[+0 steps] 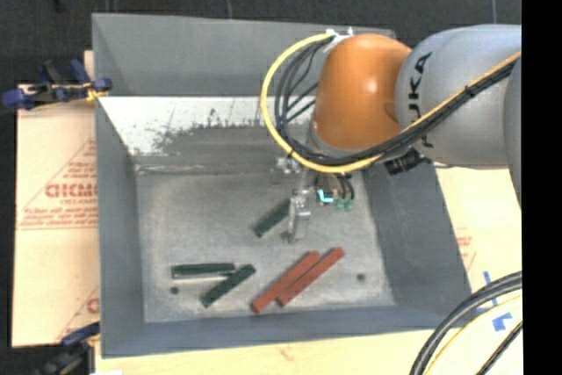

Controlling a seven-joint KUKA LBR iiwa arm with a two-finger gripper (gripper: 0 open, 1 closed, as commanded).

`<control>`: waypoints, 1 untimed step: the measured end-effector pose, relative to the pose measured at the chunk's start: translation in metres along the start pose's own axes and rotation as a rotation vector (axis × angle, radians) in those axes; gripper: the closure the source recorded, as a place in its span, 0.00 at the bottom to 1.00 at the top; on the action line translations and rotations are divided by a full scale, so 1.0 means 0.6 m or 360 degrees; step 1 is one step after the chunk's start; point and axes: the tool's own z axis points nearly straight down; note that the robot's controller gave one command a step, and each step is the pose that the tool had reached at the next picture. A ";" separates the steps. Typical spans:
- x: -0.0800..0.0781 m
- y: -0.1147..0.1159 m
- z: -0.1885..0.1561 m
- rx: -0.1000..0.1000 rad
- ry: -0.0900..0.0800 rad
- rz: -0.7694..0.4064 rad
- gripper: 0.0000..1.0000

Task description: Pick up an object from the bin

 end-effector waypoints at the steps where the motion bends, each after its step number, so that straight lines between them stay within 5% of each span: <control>1: -0.003 0.000 -0.007 -0.0001 -0.0012 0.0001 0.00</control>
Offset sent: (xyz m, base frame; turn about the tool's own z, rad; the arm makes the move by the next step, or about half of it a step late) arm 0.0120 0.0002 -0.1036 -0.1353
